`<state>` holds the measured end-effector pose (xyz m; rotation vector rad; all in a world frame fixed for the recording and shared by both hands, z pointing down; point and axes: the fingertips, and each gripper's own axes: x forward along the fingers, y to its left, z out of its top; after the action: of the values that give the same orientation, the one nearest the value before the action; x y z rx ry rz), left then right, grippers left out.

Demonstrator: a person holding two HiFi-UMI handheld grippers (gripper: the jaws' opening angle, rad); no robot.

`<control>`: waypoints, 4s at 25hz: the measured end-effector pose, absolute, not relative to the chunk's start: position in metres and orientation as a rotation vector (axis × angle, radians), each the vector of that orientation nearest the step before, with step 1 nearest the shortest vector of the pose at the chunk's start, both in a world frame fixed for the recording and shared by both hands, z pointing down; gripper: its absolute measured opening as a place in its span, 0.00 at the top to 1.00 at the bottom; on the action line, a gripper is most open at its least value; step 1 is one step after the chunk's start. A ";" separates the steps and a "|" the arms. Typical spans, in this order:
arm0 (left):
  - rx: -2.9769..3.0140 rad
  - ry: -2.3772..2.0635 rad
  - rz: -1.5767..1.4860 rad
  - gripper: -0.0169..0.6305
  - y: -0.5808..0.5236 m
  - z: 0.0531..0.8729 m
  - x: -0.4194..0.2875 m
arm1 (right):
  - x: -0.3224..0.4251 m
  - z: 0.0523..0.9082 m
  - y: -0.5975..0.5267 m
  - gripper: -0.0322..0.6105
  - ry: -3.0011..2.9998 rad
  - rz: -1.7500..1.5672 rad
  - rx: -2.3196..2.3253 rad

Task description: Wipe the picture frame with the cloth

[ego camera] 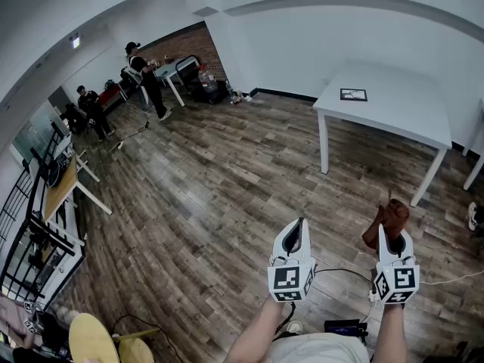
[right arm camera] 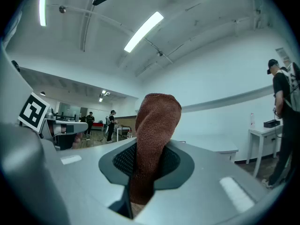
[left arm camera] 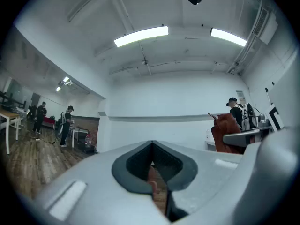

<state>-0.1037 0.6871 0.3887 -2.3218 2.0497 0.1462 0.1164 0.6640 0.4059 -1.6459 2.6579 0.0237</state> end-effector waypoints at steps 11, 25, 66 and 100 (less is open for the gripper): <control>-2.320 2.041 0.151 0.97 0.687 0.384 -0.065 | 0.150 0.404 0.665 0.80 2.649 0.028 -1.645; -2.383 1.990 0.167 0.97 0.648 0.397 -0.018 | 0.187 0.412 0.639 0.80 2.626 0.012 -1.675; -2.477 1.920 0.156 0.97 0.086 0.414 -0.005 | 0.167 0.441 0.082 0.80 2.686 -0.077 -1.730; -2.582 1.818 0.124 0.97 -0.304 0.434 -0.054 | 0.091 0.488 -0.292 0.80 2.781 -0.239 -1.859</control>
<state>-0.0543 -0.3045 0.4341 -2.5823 1.8179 0.1235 0.0914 -0.2917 0.4882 -1.8594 2.7808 -0.2393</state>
